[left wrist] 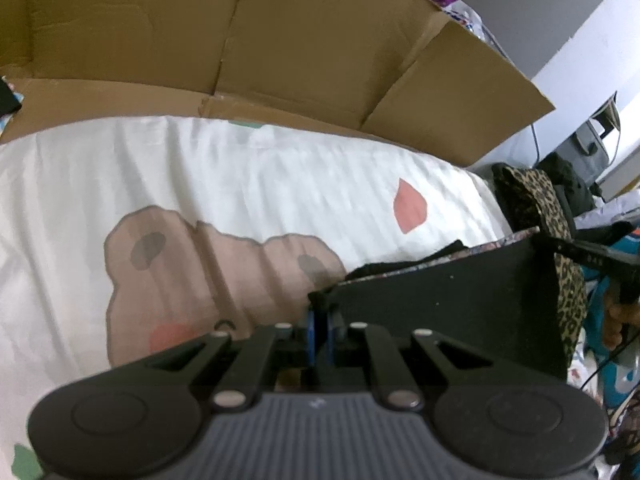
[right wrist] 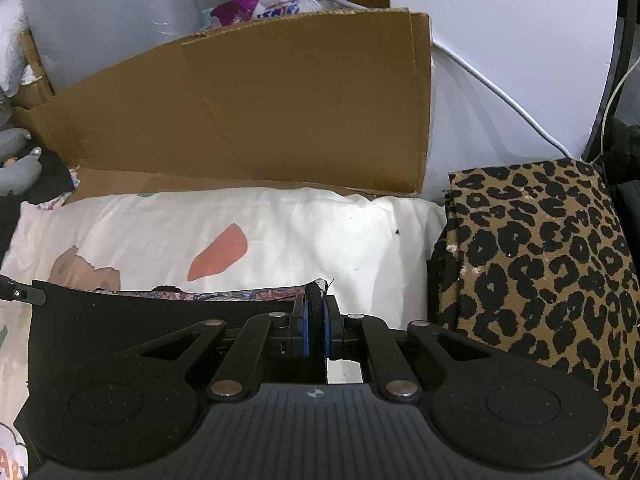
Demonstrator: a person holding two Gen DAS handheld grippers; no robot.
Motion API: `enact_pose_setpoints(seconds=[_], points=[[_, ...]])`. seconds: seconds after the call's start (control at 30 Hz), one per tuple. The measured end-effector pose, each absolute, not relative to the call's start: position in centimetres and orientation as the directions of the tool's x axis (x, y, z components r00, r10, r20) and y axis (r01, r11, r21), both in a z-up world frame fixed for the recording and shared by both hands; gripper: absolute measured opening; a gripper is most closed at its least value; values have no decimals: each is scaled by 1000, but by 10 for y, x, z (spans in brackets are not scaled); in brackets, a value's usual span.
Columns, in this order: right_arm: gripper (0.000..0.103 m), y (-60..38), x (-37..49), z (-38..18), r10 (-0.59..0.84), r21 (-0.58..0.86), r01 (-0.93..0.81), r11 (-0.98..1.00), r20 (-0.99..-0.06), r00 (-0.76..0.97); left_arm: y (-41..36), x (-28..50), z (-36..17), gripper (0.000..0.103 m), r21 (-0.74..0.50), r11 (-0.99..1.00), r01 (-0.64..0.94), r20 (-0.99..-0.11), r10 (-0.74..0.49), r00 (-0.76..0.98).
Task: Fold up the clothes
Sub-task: 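Press the folded edge down with both grippers and open them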
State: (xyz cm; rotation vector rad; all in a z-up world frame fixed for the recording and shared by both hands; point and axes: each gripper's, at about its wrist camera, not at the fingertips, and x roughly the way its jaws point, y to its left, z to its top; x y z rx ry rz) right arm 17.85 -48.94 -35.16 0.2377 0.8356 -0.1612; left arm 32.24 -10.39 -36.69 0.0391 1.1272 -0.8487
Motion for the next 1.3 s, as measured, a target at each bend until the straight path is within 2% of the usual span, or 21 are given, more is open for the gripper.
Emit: enact_pose_setpoints(seconds=[0.23, 0.43, 0.57, 0.73, 0.87, 0.9, 0.97, 1.07, 1.1, 1.13, 1.17, 1.23, 1.27, 1.3], points=[[5, -491, 189, -353, -51, 144, 239, 960, -753, 656, -101, 330, -366, 6, -386, 707, 592, -790, -585, 183], [6, -489, 198, -366, -38, 158, 242, 957, -762, 647, -99, 334, -386, 7, -396, 735, 551, -810, -562, 168], [13, -490, 197, -370, -21, 202, 259, 945, -750, 661, -99, 330, -390, 14, -359, 753, 551, -829, -529, 183], [14, -489, 191, -368, -8, 220, 251, 943, -738, 675, -94, 325, -379, 18, -387, 728, 565, -791, -577, 201], [37, -489, 188, -379, -14, 206, 260, 943, -758, 652, -101, 323, -385, 23, -358, 730, 582, -803, -559, 207], [40, -488, 188, -382, -19, 198, 262, 944, -764, 646, -102, 324, -388, 24, -354, 733, 581, -805, -555, 209], [44, -488, 188, -390, -26, 185, 269, 945, -778, 628, -105, 325, -393, 26, -347, 738, 579, -810, -547, 212], [44, -488, 190, -403, -23, 185, 279, 942, -796, 605, -107, 327, -399, 25, -347, 741, 575, -810, -546, 215], [44, -488, 191, -406, -18, 190, 281, 941, -799, 601, -108, 327, -399, 24, -349, 737, 579, -807, -550, 214], [44, -488, 191, -408, -8, 199, 274, 941, -795, 606, -108, 326, -399, 18, -349, 734, 582, -806, -553, 213], [43, -487, 191, -410, 2, 208, 266, 941, -791, 611, -108, 326, -400, 5, -350, 731, 586, -804, -556, 212], [29, -485, 193, -410, 11, 210, 249, 945, -784, 620, -107, 326, -399, 5, -349, 729, 589, -800, -559, 217], [9, -485, 194, -409, 9, 205, 246, 947, -784, 621, -106, 326, -398, 5, -344, 730, 591, -798, -559, 225], [4, -485, 195, -408, 6, 201, 244, 949, -783, 622, -105, 325, -396, 5, -340, 731, 591, -796, -558, 233]])
